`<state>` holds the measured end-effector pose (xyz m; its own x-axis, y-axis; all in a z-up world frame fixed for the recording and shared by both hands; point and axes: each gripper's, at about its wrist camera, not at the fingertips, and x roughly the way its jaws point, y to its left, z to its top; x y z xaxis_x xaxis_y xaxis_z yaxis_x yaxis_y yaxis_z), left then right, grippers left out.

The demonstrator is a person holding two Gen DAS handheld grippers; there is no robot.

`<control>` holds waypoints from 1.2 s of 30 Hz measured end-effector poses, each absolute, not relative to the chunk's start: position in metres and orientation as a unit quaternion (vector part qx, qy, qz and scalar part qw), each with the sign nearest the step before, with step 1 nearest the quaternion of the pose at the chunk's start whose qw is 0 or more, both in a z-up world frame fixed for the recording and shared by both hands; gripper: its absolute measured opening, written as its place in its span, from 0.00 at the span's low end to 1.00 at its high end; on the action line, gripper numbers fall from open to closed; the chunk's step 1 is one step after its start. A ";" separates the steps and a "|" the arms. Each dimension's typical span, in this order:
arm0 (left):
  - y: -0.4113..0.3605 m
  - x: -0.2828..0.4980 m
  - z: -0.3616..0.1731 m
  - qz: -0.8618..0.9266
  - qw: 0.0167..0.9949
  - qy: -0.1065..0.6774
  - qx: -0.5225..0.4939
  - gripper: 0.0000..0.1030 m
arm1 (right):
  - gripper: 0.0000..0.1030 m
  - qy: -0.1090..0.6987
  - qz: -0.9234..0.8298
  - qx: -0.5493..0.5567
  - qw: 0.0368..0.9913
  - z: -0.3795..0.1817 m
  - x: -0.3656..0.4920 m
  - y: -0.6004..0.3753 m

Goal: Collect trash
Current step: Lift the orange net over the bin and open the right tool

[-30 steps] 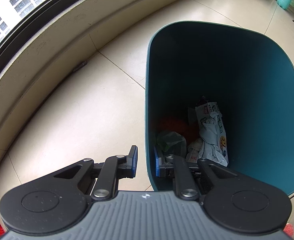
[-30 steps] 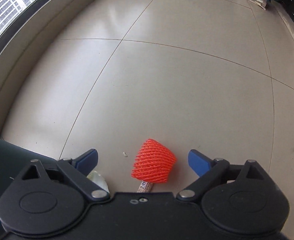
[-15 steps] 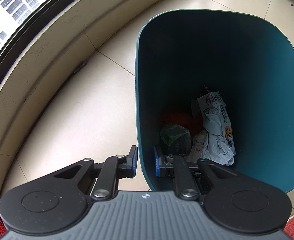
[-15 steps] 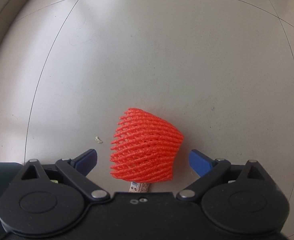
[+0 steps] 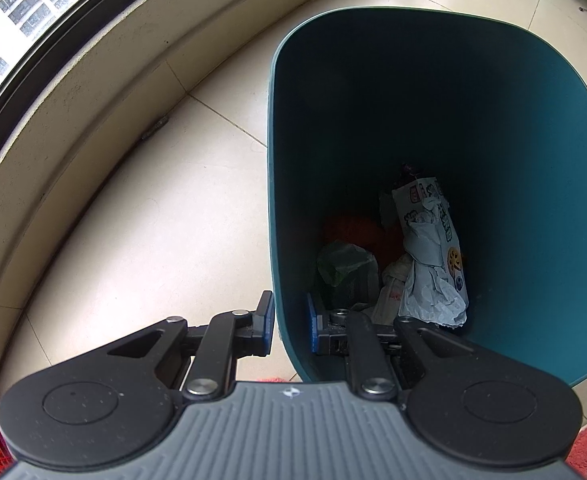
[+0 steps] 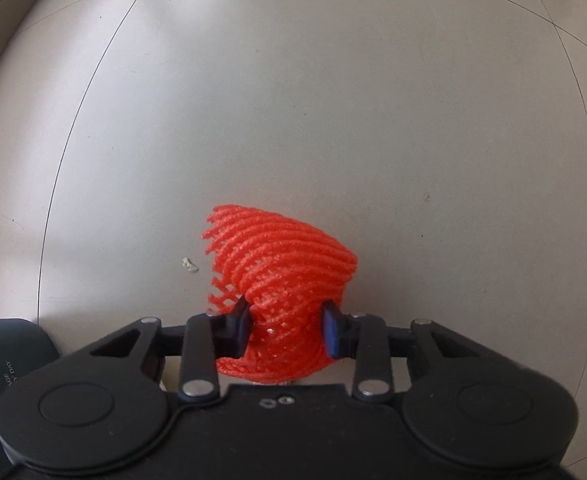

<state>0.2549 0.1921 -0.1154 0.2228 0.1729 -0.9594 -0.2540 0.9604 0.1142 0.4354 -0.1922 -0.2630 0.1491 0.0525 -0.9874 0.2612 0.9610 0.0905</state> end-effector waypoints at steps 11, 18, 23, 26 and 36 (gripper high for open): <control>0.198 0.254 -0.114 0.135 0.783 0.604 -0.054 0.15 | 0.11 0.607 0.048 0.042 0.792 -0.147 0.410 -0.156; 0.200 0.253 -0.111 0.135 0.787 0.599 -0.060 0.15 | 0.11 0.560 0.152 0.015 0.814 -0.059 0.377 -0.097; 0.205 0.250 -0.106 0.134 0.789 0.595 -0.068 0.15 | 0.11 0.537 0.215 -0.004 0.816 -0.024 0.354 -0.050; 0.207 0.249 -0.104 0.134 0.791 0.593 -0.071 0.15 | 0.11 0.528 0.247 -0.021 0.812 -0.013 0.342 -0.020; 0.211 0.246 -0.101 0.130 0.794 0.589 -0.079 0.16 | 0.13 0.527 0.289 -0.092 0.793 -0.030 0.352 0.066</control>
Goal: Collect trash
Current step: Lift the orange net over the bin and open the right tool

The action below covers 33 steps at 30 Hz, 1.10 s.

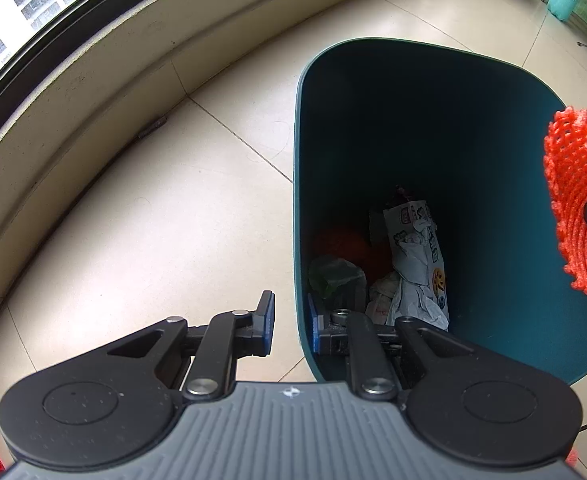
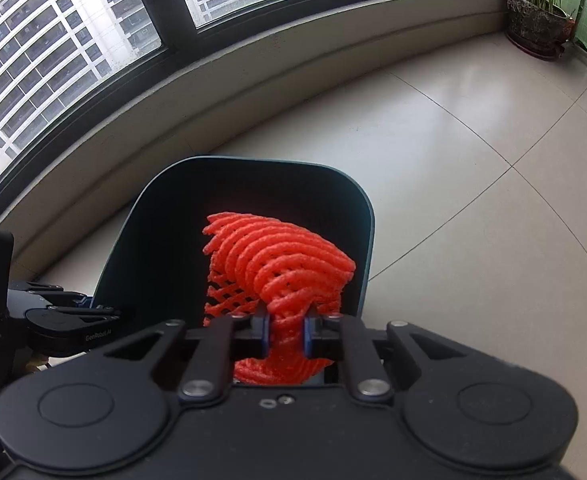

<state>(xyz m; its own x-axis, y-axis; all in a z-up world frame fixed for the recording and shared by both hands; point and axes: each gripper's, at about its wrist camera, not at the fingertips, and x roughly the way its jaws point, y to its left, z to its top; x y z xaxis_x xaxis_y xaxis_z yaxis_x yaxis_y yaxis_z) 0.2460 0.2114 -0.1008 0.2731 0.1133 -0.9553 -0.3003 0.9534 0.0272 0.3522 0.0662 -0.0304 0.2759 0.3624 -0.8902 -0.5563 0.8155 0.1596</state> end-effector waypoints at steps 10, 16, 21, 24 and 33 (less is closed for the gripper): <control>0.214 0.244 -0.101 0.129 0.796 0.586 -0.082 0.16 | 0.19 0.553 0.288 -0.165 0.764 -0.069 0.331 0.098; 0.214 0.243 -0.100 0.128 0.796 0.585 -0.083 0.17 | 0.24 0.568 0.278 -0.169 0.756 -0.086 0.336 0.103; 0.214 0.242 -0.100 0.127 0.797 0.584 -0.084 0.17 | 0.39 0.574 0.285 -0.179 0.746 -0.096 0.336 0.115; 0.215 0.242 -0.100 0.126 0.798 0.584 -0.085 0.18 | 0.47 0.567 0.293 -0.188 0.747 -0.095 0.334 0.116; 0.215 0.242 -0.099 0.126 0.798 0.583 -0.087 0.18 | 0.67 0.547 0.322 -0.188 0.749 -0.075 0.323 0.110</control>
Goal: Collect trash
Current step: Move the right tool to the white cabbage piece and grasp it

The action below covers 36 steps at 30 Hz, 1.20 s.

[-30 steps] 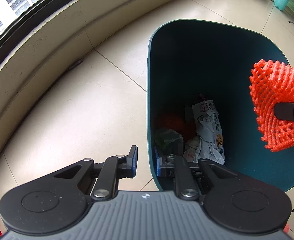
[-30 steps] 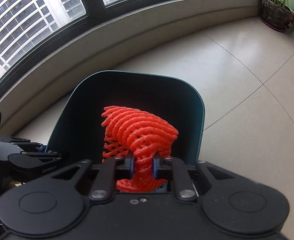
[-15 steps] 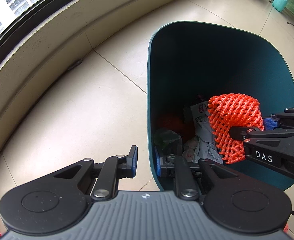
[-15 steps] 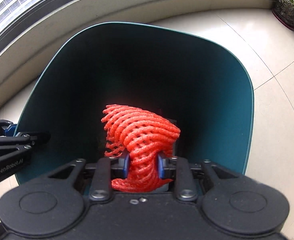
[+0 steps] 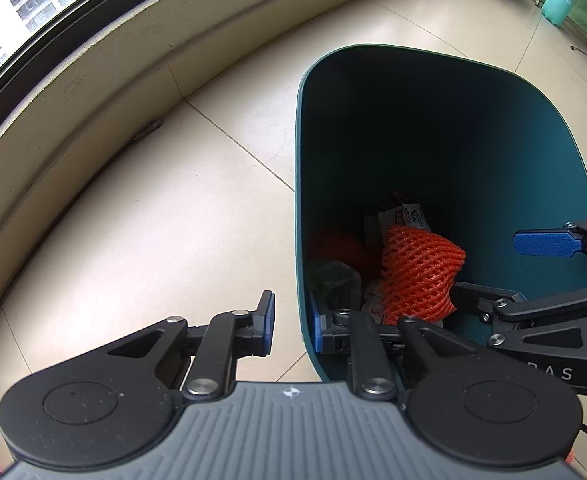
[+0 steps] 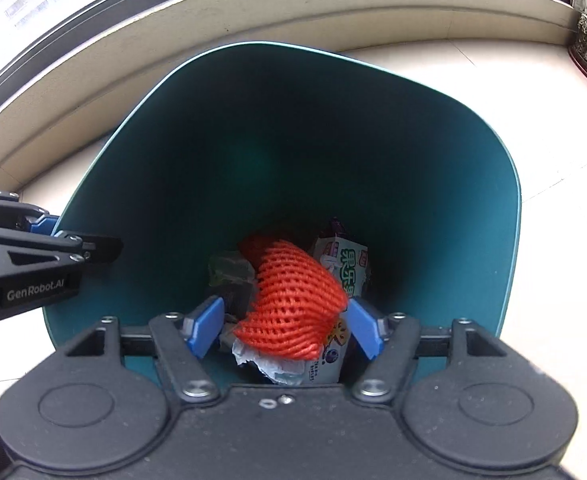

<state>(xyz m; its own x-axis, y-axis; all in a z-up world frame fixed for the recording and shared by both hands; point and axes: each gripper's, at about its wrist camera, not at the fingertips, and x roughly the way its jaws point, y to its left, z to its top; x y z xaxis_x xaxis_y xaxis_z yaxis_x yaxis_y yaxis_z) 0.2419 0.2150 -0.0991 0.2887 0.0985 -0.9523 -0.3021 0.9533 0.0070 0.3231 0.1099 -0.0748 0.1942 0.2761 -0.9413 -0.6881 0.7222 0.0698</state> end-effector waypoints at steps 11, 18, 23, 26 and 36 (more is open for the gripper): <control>0.213 0.242 -0.099 0.131 0.797 0.583 -0.086 0.18 | 0.80 0.518 0.341 -0.124 0.775 -0.012 0.322 0.066; 0.212 0.242 -0.099 0.133 0.797 0.582 -0.086 0.18 | 0.90 0.495 0.297 -0.077 0.813 0.013 0.335 0.014; 0.212 0.242 -0.099 0.134 0.797 0.582 -0.086 0.18 | 0.94 0.502 0.231 -0.031 0.833 0.000 0.355 -0.031; 0.212 0.242 -0.099 0.134 0.797 0.583 -0.086 0.18 | 0.96 0.513 0.191 -0.005 0.836 -0.015 0.366 -0.056; 0.213 0.242 -0.101 0.139 0.796 0.583 -0.085 0.18 | 0.95 0.613 0.127 -0.039 0.779 -0.146 0.386 -0.091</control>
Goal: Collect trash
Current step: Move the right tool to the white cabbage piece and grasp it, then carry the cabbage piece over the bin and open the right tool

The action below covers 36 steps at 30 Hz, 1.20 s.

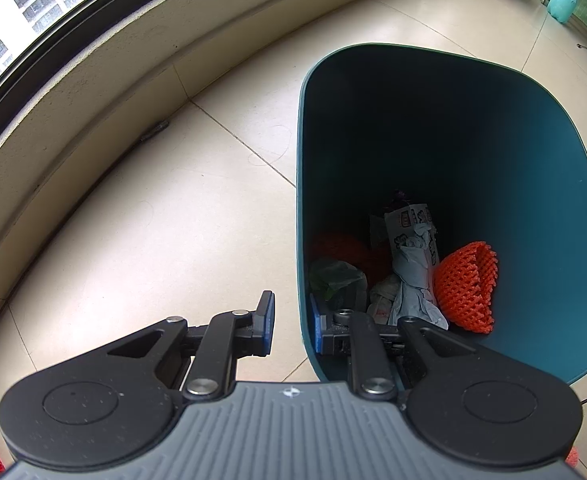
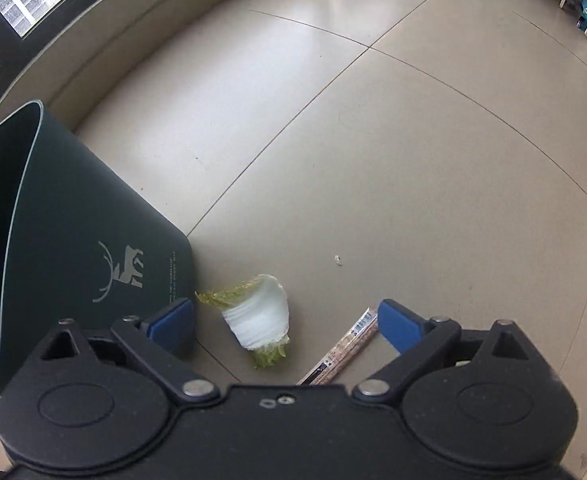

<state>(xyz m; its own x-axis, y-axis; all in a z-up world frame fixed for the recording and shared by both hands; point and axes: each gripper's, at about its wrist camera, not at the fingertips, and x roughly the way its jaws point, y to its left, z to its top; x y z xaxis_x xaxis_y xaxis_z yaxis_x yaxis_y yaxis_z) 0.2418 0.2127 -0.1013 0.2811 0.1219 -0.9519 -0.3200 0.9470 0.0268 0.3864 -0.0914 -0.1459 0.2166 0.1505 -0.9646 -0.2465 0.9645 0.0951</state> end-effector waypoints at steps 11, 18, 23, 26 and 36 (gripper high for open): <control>0.207 0.243 -0.103 0.141 0.795 0.586 -0.064 0.18 | 0.95 0.646 0.184 -0.107 0.734 -0.247 0.377 -0.043; 0.206 0.245 -0.105 0.140 0.792 0.591 -0.058 0.18 | 0.94 0.666 0.185 -0.145 0.708 -0.288 0.375 -0.030; 0.197 0.247 -0.112 0.137 0.787 0.600 -0.035 0.18 | 0.93 0.670 0.169 -0.147 0.708 -0.305 0.381 -0.025; 0.194 0.247 -0.112 0.136 0.788 0.599 -0.025 0.18 | 0.92 0.668 0.165 -0.154 0.710 -0.314 0.381 -0.021; 0.198 0.242 -0.108 0.135 0.794 0.592 -0.033 0.18 | 0.71 0.664 0.144 -0.138 0.721 -0.321 0.375 -0.017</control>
<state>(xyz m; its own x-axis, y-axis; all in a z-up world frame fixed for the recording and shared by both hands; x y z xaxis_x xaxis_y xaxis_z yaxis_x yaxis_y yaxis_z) 0.2425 0.1980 -0.1080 0.2621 0.1746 -0.9491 -0.2538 0.9614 0.1067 0.3749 -0.0175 -0.3214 0.0774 0.0243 -0.9967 -0.3916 0.9201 -0.0080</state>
